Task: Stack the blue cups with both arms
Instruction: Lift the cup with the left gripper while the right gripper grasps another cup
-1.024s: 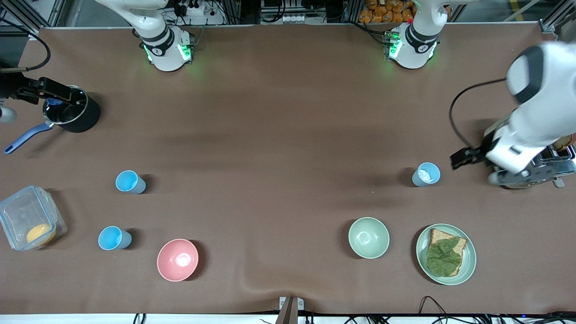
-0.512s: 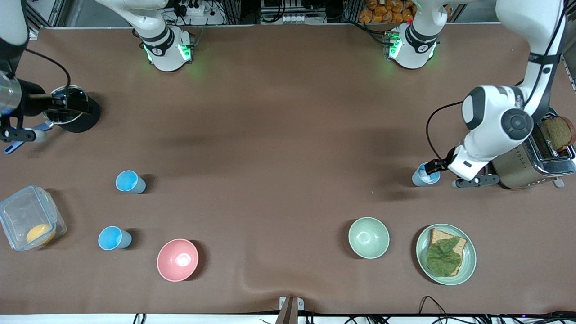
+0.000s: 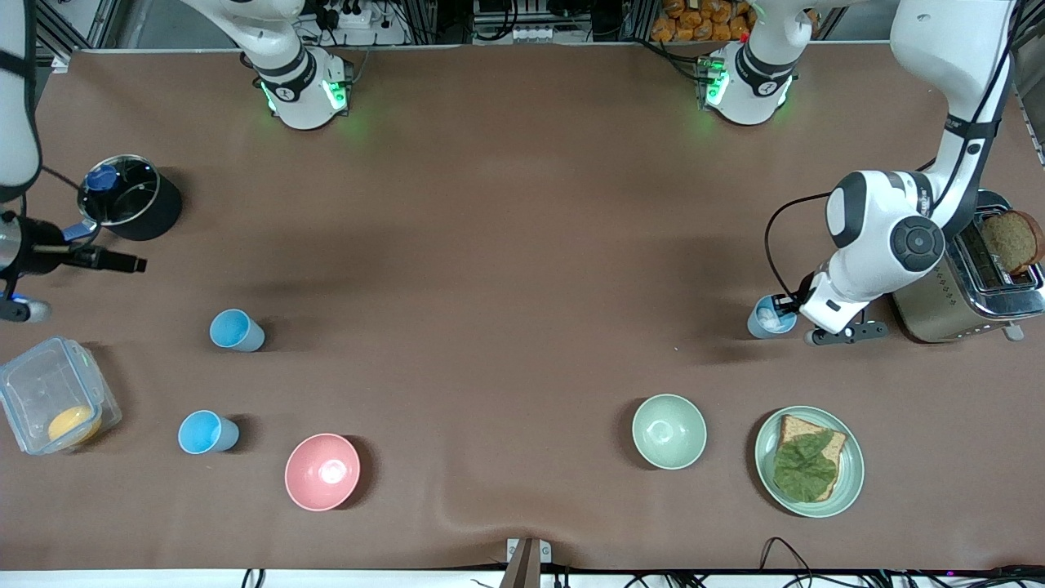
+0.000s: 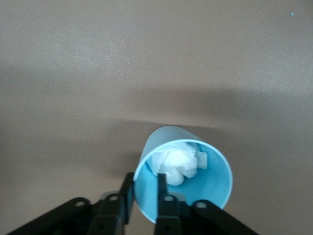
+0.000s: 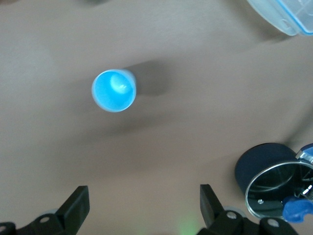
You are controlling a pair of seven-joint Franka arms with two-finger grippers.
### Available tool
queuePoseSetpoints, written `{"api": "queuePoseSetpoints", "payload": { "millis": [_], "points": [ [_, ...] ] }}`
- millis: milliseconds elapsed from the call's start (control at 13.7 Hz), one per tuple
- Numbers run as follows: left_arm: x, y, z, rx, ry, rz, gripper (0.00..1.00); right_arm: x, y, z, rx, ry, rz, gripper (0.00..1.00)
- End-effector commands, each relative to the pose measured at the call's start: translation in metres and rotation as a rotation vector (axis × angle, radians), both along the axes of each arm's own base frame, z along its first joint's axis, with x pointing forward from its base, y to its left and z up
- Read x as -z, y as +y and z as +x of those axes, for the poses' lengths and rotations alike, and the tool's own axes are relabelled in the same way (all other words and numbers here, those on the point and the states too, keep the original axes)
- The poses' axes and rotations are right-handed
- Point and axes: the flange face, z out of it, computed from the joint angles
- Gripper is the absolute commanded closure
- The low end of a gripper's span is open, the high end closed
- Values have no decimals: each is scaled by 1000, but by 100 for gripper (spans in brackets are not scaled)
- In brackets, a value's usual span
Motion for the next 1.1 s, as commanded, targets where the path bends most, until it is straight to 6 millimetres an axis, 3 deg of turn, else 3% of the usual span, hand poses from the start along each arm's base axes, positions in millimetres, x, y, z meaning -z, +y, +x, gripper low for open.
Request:
{"api": "queuePoseSetpoints", "payload": {
  "millis": [0,73,220,439,512,659,878,1024],
  "points": [
    [-2,8,4,12,-21,6,100,2,-13,-2,14,6,6,0],
    [-11,9,7,14,-39,6,100,10,-12,-1,13,24,9,0],
    [-31,0,16,20,-76,4,100,45,-14,0,15,66,20,0],
    [-55,-57,21,29,-115,-36,100,90,0,19,-6,62,30,0],
    [-58,-93,17,31,-117,-58,100,106,21,27,-42,66,30,0],
    [-62,-173,7,-20,-108,-108,100,134,35,32,-61,61,17,0],
    [-54,-314,-36,-15,-73,-155,100,161,41,35,-66,-17,-1,0],
    [-40,-376,-59,-52,-44,-165,100,173,40,35,-66,-10,-2,0]
  ]
}}
